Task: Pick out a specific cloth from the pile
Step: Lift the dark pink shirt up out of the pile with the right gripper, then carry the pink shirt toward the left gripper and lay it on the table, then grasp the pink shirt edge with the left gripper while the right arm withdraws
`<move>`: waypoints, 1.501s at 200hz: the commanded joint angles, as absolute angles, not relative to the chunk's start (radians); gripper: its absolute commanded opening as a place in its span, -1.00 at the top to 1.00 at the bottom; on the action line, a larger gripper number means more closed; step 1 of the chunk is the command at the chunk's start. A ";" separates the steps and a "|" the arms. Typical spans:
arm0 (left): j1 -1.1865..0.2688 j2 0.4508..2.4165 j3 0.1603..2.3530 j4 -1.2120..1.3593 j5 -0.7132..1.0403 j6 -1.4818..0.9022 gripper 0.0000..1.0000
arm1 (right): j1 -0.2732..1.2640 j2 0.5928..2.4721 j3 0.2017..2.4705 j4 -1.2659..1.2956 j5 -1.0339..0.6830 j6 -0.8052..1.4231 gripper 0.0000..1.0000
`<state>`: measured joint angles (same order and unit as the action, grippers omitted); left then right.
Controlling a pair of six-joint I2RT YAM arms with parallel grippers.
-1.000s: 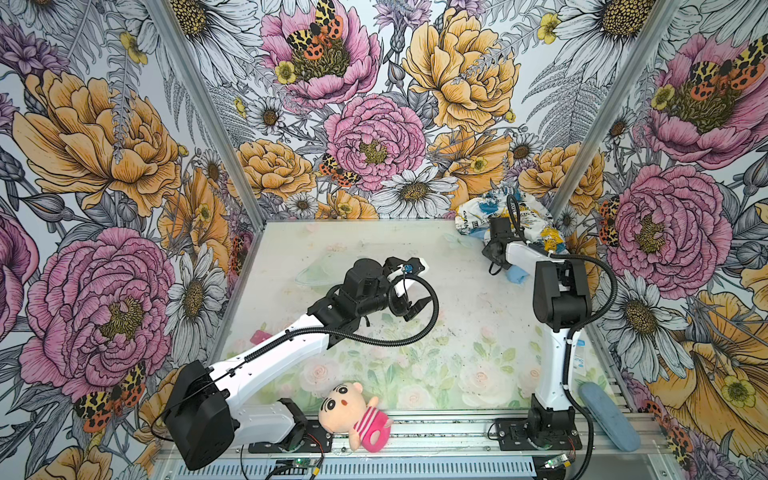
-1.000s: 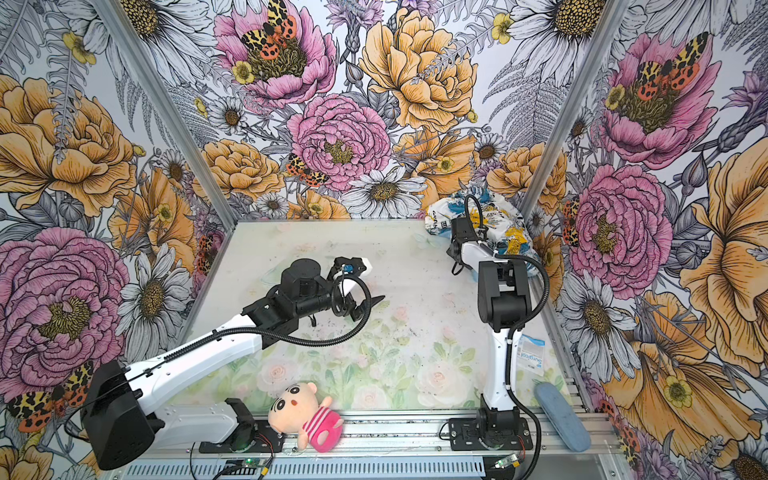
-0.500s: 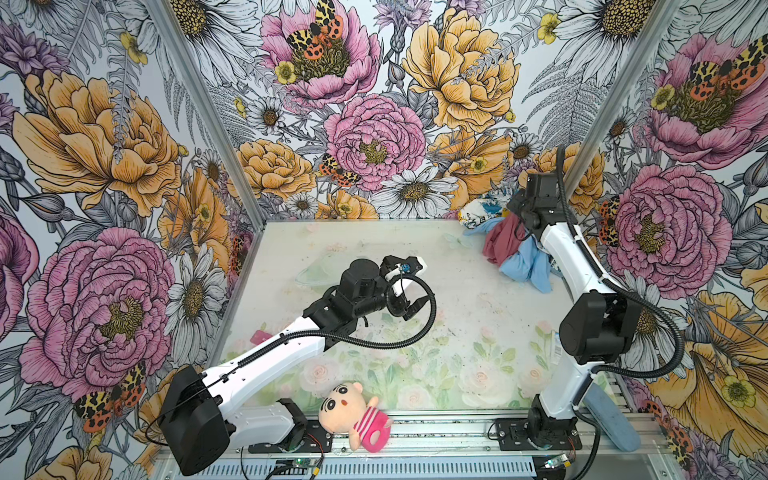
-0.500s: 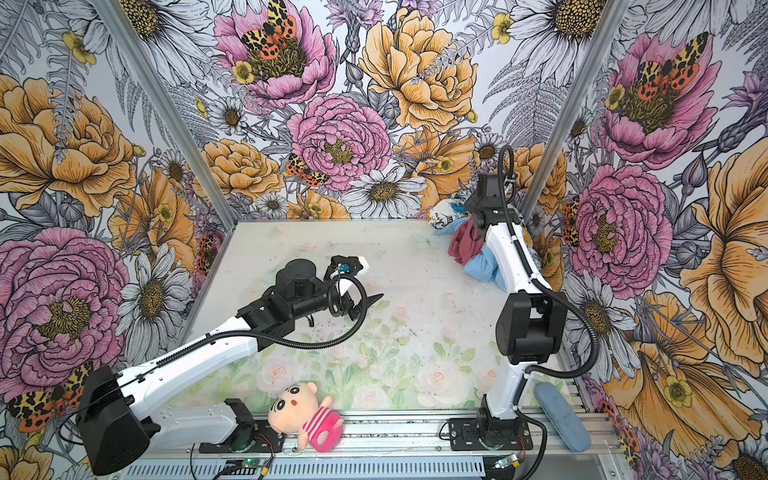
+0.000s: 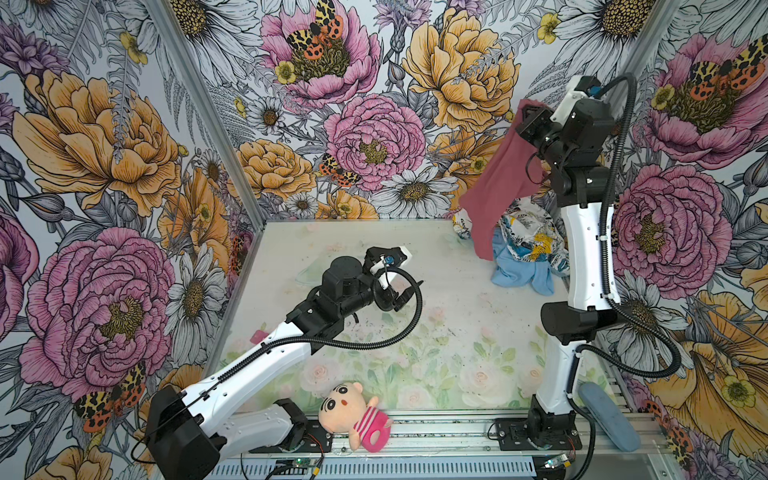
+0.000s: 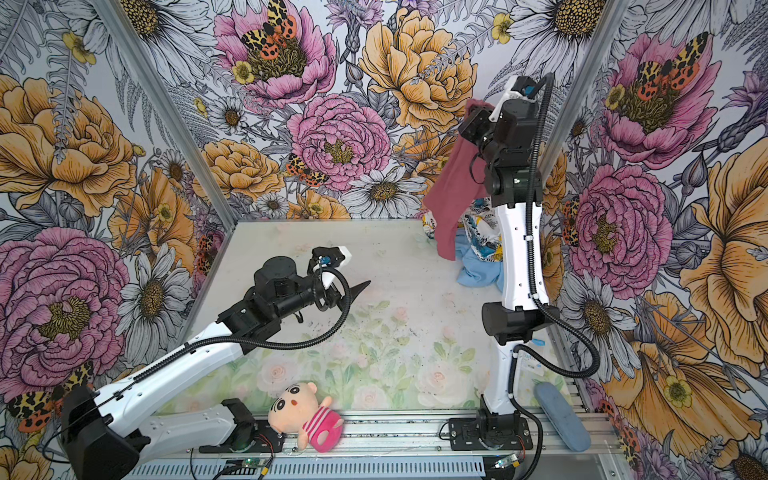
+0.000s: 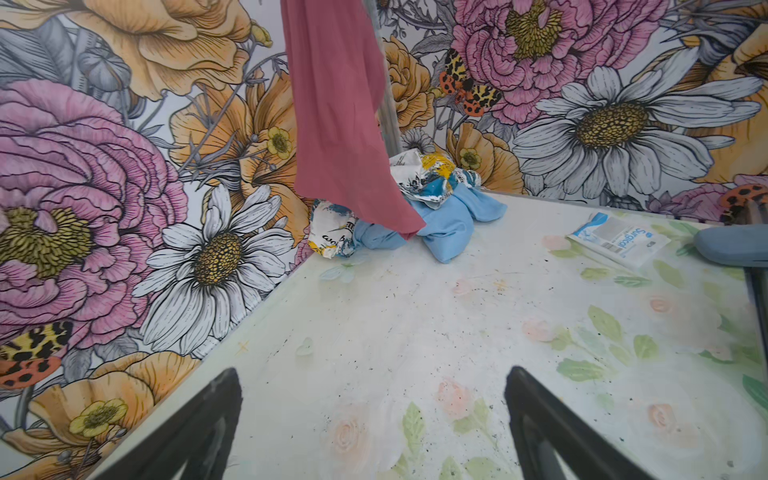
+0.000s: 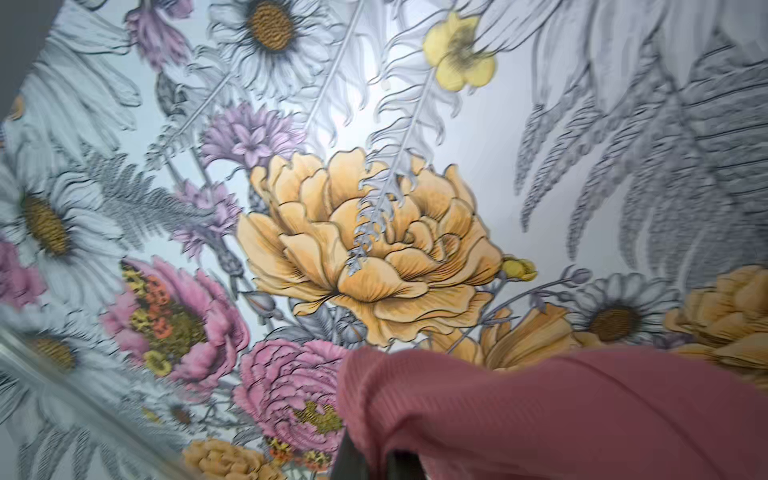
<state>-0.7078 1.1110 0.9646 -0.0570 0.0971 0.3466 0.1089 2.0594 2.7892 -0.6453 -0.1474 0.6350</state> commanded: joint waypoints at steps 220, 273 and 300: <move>-0.254 1.173 1.112 -0.708 -0.024 -0.184 -0.98 | 0.568 1.867 1.421 -0.153 -0.211 0.652 -0.82; -0.408 1.655 1.389 -0.706 0.001 -0.209 -0.64 | 0.563 1.459 0.884 -0.146 -0.101 0.679 -0.86; -0.508 1.930 1.638 -0.746 -0.132 -0.193 -0.64 | 0.567 1.308 0.733 -0.142 -0.106 0.673 -0.86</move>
<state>-0.4316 1.7664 1.4639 -0.7166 -0.0471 -0.1928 0.5625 1.3903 0.8299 -0.1551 -0.1410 0.6724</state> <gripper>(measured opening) 0.823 0.930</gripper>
